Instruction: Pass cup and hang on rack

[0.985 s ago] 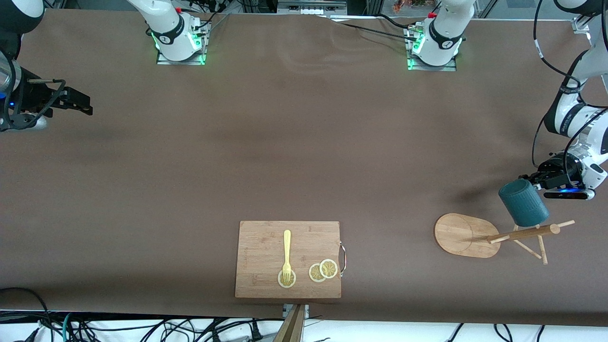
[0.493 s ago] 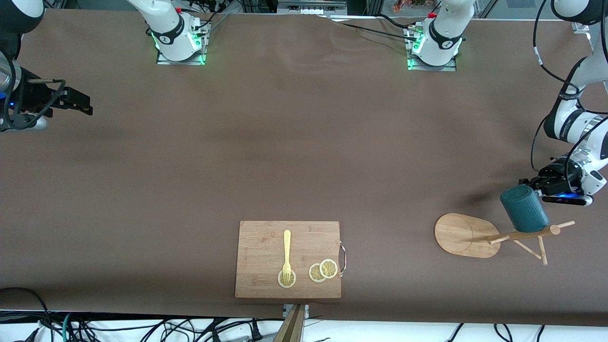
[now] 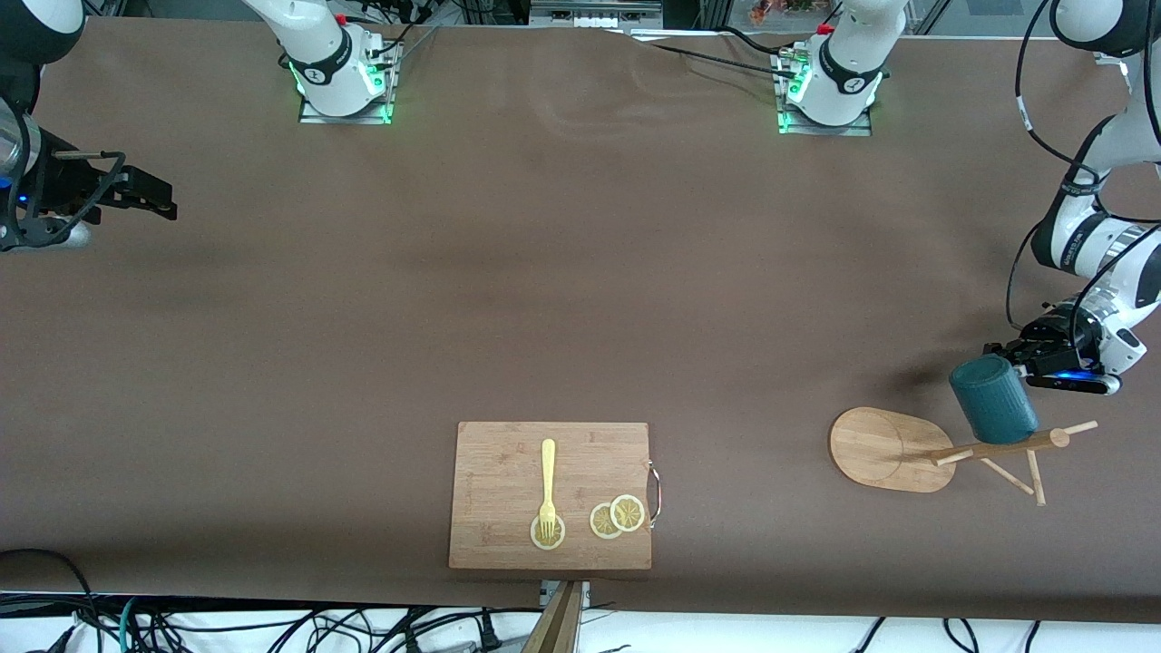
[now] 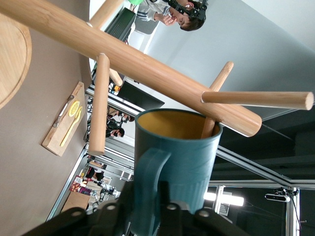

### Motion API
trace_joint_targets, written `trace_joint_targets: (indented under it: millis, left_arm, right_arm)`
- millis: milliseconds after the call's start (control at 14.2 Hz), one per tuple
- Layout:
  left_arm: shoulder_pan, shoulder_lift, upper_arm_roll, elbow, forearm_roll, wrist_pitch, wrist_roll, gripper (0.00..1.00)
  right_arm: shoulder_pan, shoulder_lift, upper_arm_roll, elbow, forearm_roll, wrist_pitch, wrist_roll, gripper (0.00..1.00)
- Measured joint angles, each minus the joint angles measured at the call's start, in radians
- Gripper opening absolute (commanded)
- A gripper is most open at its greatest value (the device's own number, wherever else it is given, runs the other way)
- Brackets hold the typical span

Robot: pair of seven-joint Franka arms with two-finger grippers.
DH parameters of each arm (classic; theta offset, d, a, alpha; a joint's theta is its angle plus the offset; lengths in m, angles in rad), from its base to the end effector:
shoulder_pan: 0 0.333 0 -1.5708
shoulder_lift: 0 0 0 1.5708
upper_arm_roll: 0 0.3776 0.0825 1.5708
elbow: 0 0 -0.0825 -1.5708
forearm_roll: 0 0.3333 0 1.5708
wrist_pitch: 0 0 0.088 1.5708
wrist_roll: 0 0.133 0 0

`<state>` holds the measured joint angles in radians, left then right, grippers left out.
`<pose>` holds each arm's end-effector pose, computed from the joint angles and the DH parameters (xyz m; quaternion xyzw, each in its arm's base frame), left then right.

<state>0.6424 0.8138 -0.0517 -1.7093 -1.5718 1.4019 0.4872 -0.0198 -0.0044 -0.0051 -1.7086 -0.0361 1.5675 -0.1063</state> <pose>0.6016 0.2367 0.2622 0.5695 0.2974 0.0209 0.7660 0.4909 -0.0170 0.6047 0.9966 0.0418 -0.0693 0.0135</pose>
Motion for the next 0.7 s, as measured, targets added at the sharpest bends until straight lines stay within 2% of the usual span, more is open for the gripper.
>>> trace_joint_targets:
  millis: [211, 352, 704]
  left_arm:
    - [0.01, 0.012, 0.004, 0.005, 0.0, 0.001, 0.011, 1.0]
    - [0.029, 0.016, 0.01, 0.011, 0.041, 0.001, 0.038, 1.0]
    - [0.105, -0.013, 0.026, 0.1, 0.38, 0.002, 0.211, 1.0]
  right_arm:
    - [0.0, 0.0, 0.0, 0.0, 0.0, 0.0, 0.0, 1.0]
    - [0.0, 0.0, 0.0, 0.0, 0.0, 0.0, 0.0, 1.0]
    - [0.0, 0.0, -0.001, 0.0, 0.0, -0.002, 0.0, 1.0]
